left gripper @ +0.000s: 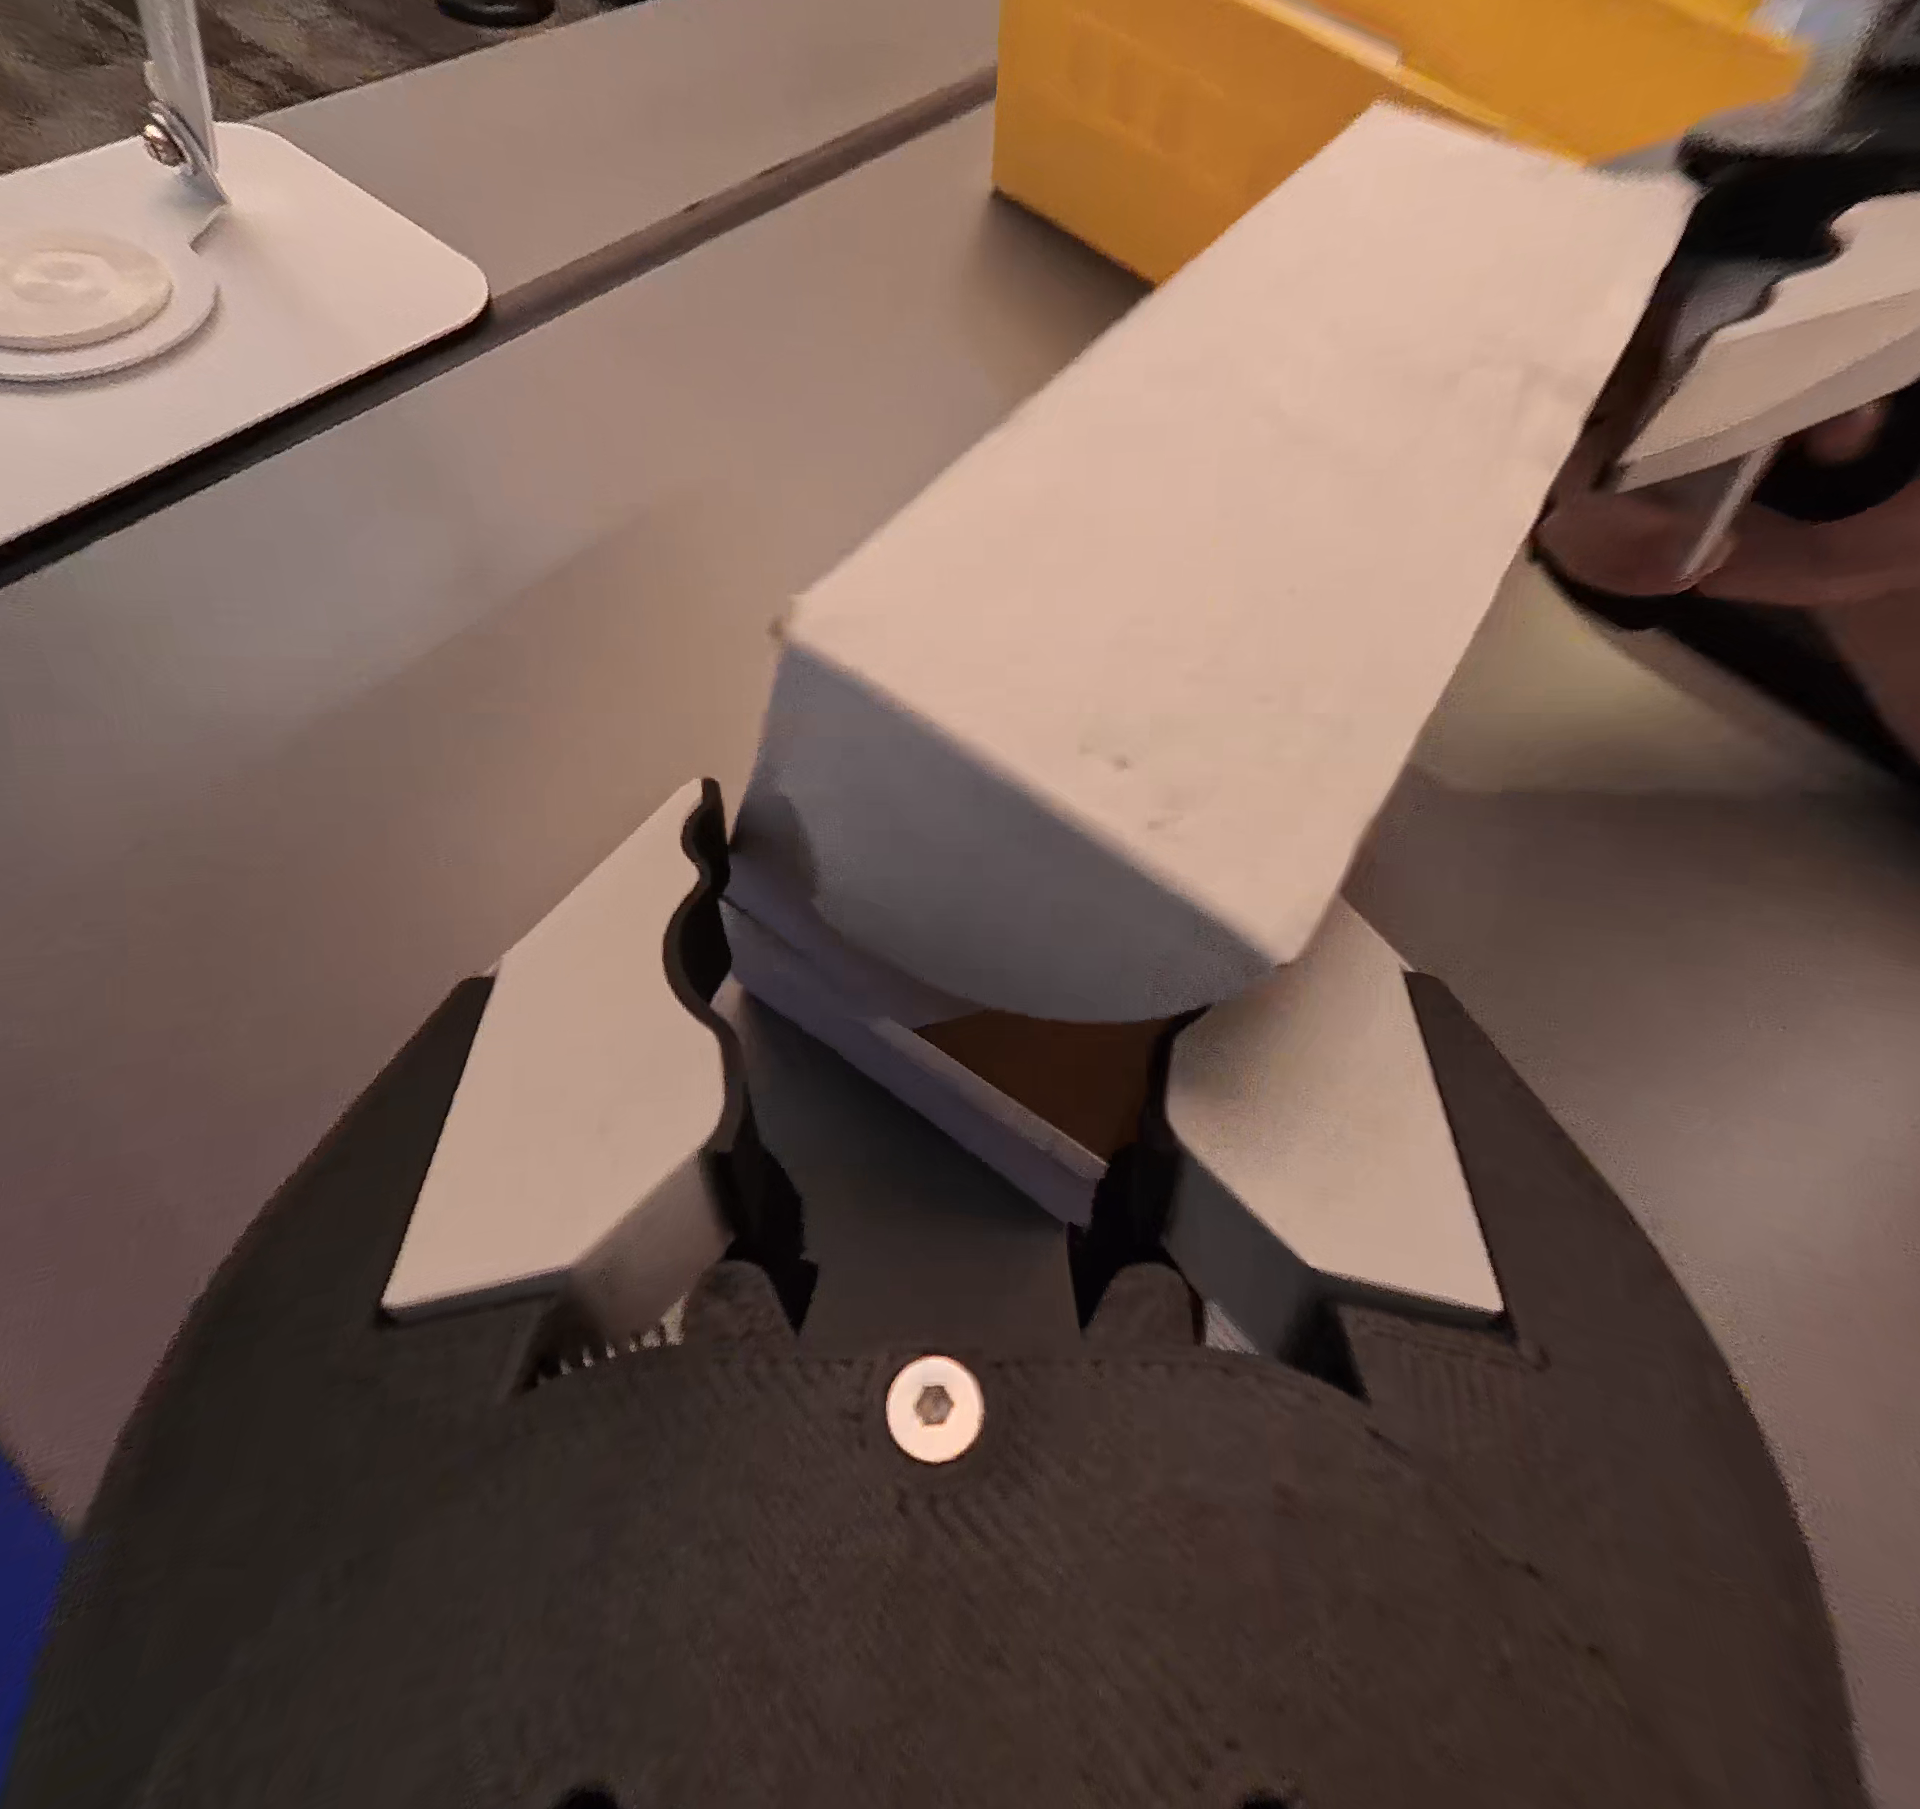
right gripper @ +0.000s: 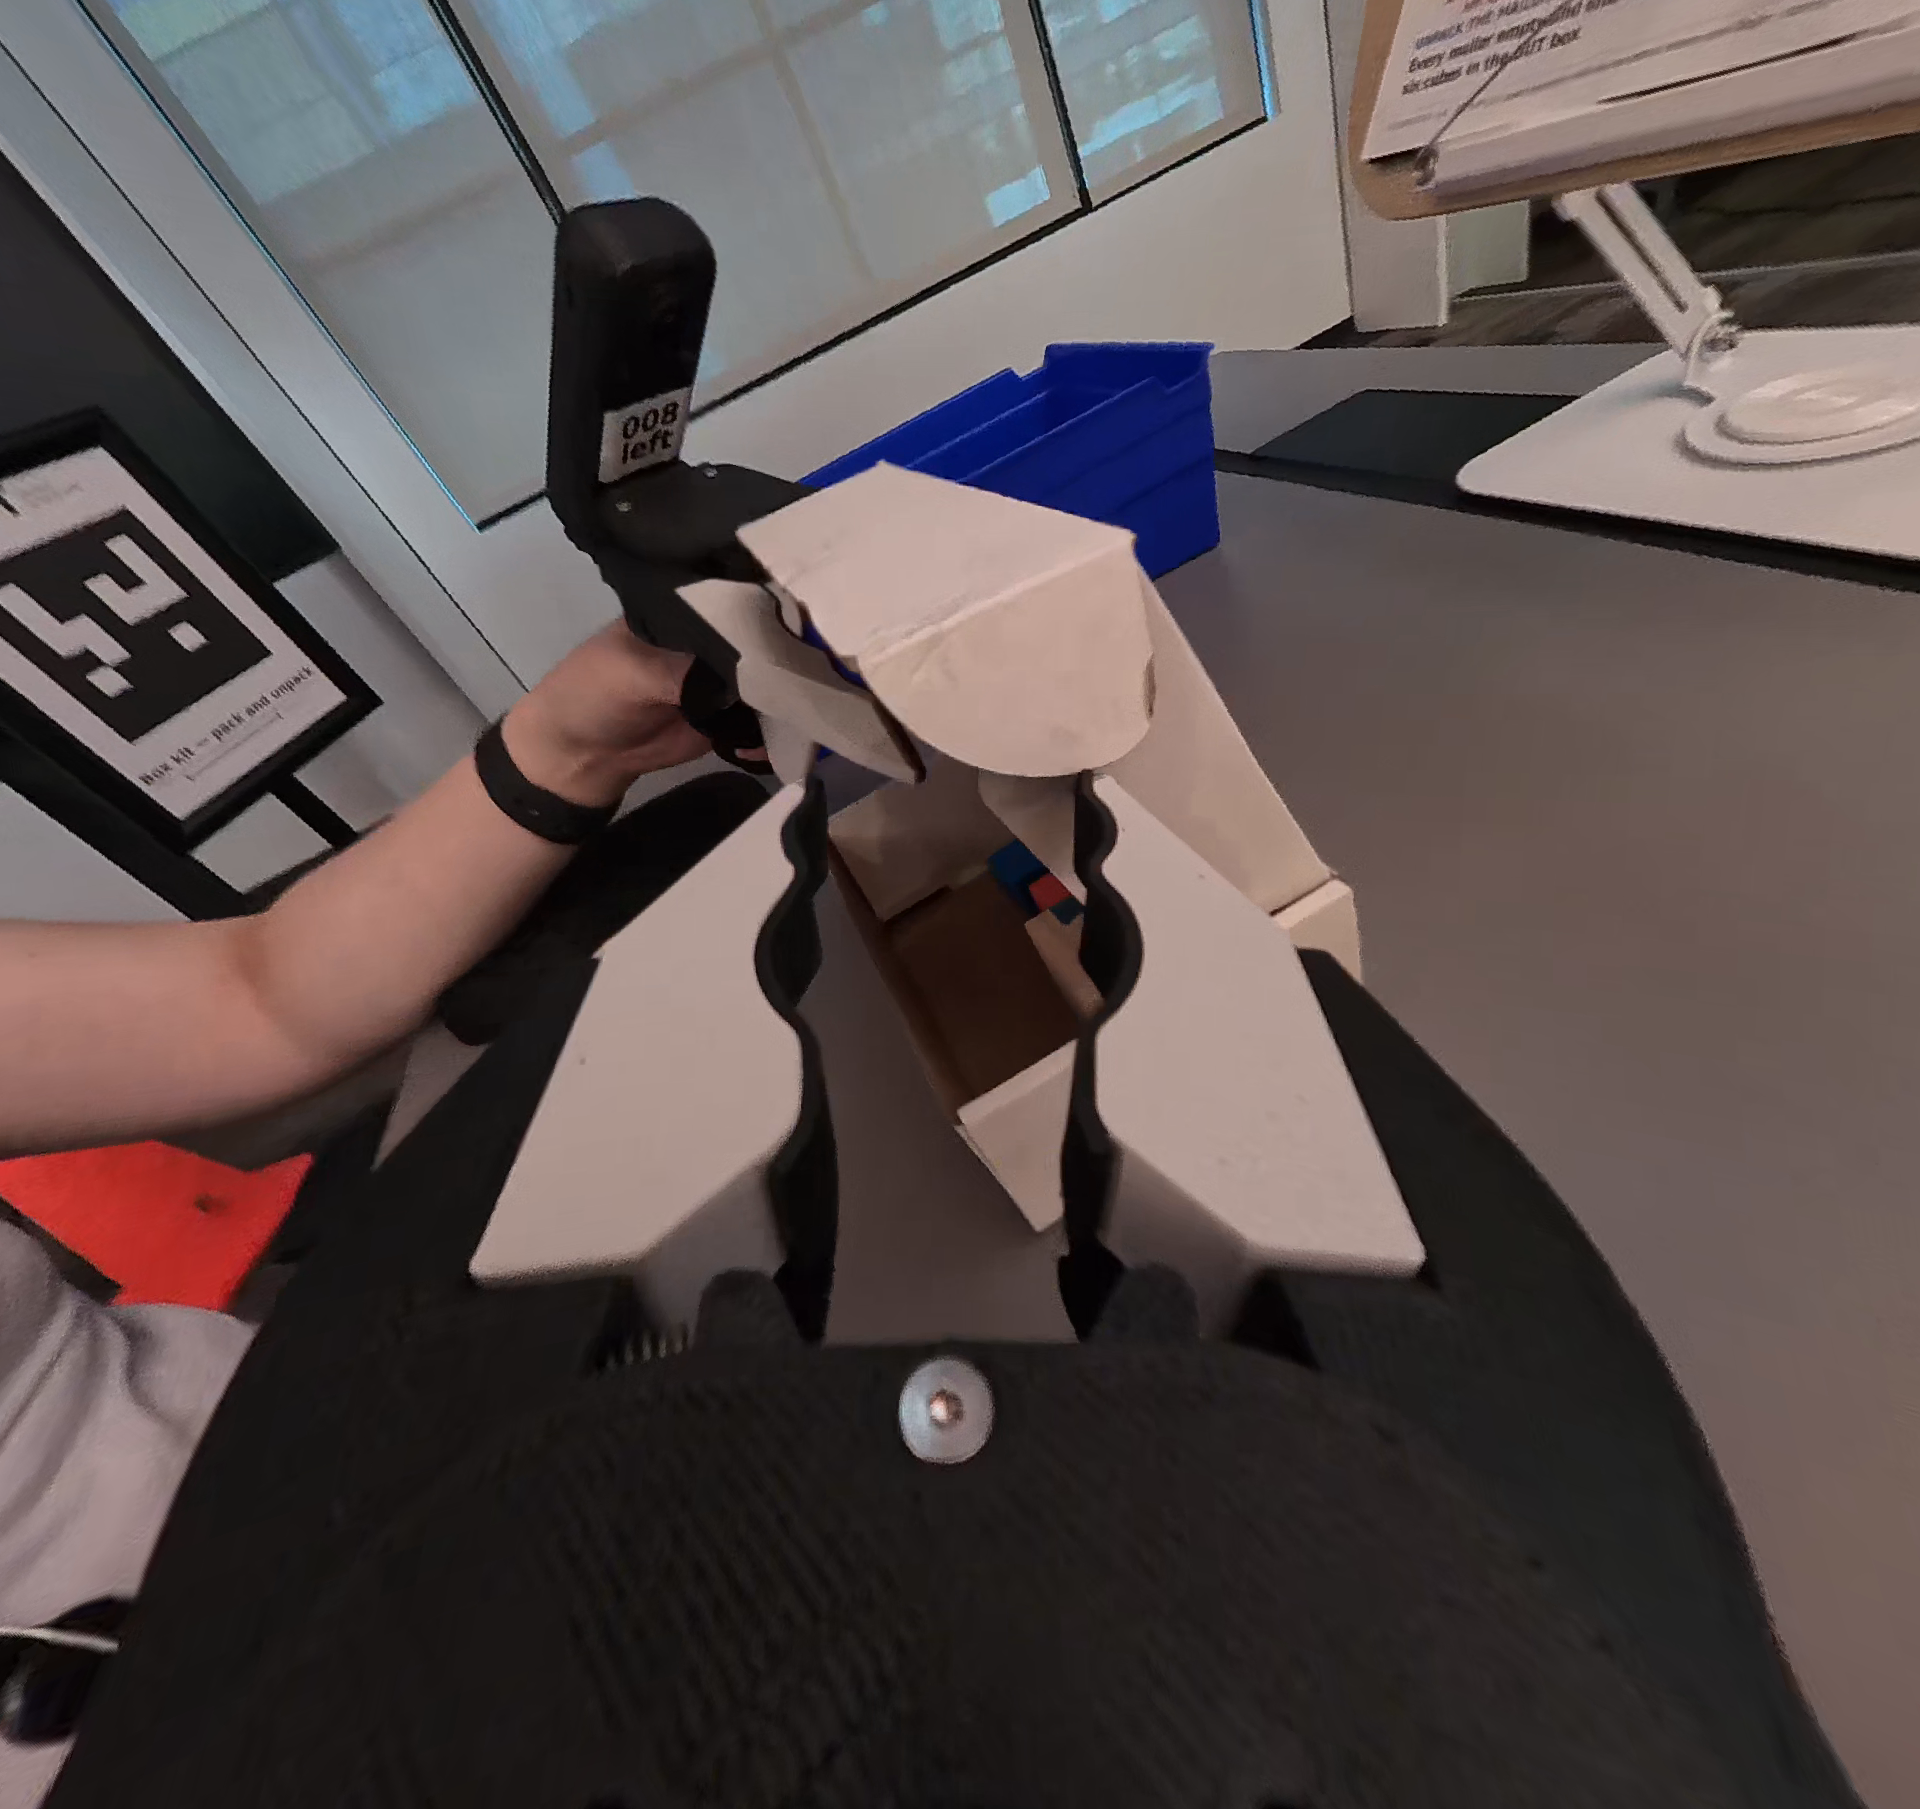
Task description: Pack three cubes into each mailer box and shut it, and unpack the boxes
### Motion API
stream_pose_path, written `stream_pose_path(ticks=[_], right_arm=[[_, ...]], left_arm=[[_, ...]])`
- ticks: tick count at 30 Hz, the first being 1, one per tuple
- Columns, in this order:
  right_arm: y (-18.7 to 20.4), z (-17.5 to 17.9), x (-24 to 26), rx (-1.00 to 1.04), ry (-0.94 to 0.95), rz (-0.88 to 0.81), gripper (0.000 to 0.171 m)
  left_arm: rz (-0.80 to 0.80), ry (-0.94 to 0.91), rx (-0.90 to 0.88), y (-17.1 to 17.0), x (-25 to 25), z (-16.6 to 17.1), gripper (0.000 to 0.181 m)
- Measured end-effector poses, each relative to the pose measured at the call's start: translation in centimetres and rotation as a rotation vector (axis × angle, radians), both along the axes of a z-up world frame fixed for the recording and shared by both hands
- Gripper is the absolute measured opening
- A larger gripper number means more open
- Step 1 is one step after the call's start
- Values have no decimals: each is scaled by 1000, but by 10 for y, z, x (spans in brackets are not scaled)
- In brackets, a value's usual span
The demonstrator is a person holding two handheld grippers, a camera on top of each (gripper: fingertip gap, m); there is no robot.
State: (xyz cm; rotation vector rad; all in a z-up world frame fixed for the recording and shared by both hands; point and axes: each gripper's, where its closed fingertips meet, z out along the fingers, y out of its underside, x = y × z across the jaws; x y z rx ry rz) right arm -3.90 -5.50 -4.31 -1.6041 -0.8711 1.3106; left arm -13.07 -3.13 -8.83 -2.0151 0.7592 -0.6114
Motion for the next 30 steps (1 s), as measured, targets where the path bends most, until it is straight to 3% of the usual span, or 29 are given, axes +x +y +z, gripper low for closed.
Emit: stream_pose_path(ticks=[1,14,20,24,30], right_arm=[[-1,0,-1,29,-15,-12,46],[3,-5,3,38,-59,-41,47],[-1,-7,3,50,-102,-21,46],[5,-10,5,118,-162,-88,39],[25,-22,7,303,-332,-304,27]], left_arm=[[8,39,8,0,1,-3,89],[6,18,-142,-42,-20,-12,85],[92,76,-6,-42,-23,-4,67],[190,88,28,-33,-26,1,52],[259,37,-7,-37,-24,3,42]])
